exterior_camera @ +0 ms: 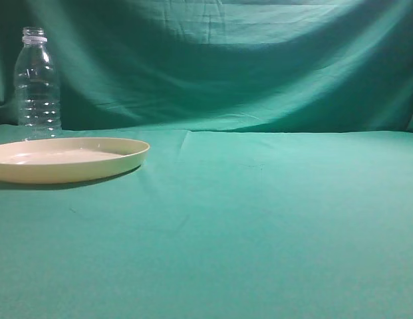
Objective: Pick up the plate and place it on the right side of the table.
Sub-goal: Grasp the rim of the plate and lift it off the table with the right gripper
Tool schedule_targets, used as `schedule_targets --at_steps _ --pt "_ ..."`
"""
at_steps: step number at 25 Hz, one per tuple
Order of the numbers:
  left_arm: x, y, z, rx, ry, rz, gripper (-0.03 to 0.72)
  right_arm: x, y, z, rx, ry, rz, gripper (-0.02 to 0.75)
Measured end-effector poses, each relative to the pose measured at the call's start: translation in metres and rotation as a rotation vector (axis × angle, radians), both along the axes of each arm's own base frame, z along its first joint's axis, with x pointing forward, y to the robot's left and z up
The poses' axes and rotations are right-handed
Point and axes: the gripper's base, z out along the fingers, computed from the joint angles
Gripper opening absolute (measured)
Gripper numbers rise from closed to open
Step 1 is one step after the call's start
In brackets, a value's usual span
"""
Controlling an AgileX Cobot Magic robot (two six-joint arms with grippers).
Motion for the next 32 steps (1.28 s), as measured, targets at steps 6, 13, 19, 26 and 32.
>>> schedule_targets --at_steps 6,13,19,26,32 --pt "0.000 0.000 0.000 0.000 0.000 0.000 0.000 0.024 0.011 0.009 -0.051 0.124 0.128 0.000" --pt "0.000 0.000 0.000 0.000 0.000 0.000 0.000 0.072 0.058 0.012 -0.089 0.369 0.383 0.000" --pt "0.000 0.000 0.000 0.000 0.000 0.000 0.000 0.118 0.122 0.000 -0.138 0.497 0.552 0.000" --pt "0.000 0.000 0.000 0.000 0.000 0.000 0.000 0.165 0.202 -0.017 -0.254 0.581 0.671 0.000" --pt "0.000 0.000 0.000 0.000 0.000 0.000 0.000 0.206 0.256 -0.033 -0.290 0.585 0.699 0.000"
